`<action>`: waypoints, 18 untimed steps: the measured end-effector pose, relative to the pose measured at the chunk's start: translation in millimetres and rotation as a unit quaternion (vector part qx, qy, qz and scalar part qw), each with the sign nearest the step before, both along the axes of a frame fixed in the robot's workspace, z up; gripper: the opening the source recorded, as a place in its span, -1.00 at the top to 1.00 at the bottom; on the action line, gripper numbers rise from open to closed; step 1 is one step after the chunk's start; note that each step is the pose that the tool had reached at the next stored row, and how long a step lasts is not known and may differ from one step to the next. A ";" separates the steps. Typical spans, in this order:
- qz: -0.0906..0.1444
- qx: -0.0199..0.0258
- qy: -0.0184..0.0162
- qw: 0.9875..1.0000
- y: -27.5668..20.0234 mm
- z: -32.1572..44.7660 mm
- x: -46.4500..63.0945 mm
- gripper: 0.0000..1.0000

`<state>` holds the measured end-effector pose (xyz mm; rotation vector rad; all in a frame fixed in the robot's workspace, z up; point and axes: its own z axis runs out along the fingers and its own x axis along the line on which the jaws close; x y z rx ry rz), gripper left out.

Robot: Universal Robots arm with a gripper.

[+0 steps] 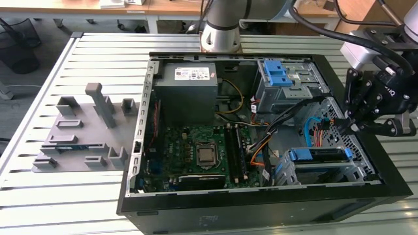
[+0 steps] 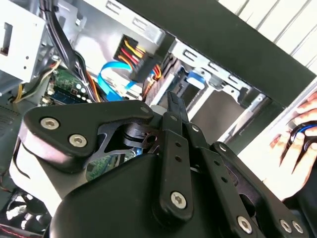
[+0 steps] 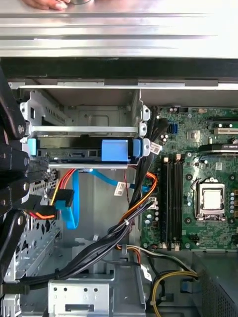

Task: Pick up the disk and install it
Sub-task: 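Insert the first disk wire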

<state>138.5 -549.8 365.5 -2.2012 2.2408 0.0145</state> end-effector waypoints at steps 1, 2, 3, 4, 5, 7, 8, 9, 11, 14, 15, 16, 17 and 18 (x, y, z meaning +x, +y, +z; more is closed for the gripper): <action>0.000 0.000 0.000 1.000 2.0 0.0 0.3 0.79; -0.001 0.000 0.000 1.000 4.3 0.1 0.5 0.79; -0.001 -0.001 0.000 1.000 6.4 0.5 0.6 0.79; -0.001 -0.002 0.000 1.000 8.4 1.0 0.7 0.79; -0.001 -0.003 0.000 1.000 10.1 1.5 0.8 0.79; -0.001 -0.004 0.000 1.000 13.7 2.8 0.9 0.79; -0.001 -0.004 0.000 1.000 16.2 3.3 0.9 0.79; -0.001 -0.004 0.000 1.000 19.4 3.3 0.9 0.79; -0.001 -0.004 0.000 1.000 26.7 3.3 0.9 0.79; -0.001 -0.004 0.000 1.000 29.9 3.3 0.9 0.79; -0.001 -0.004 0.000 1.000 30.1 3.3 0.9 0.79; -0.001 -0.004 0.000 1.000 30.4 3.3 0.9 0.79; -0.001 -0.005 0.000 1.000 30.6 3.4 1.5 0.79; -0.001 -0.006 0.000 1.000 31.4 3.4 1.9 0.79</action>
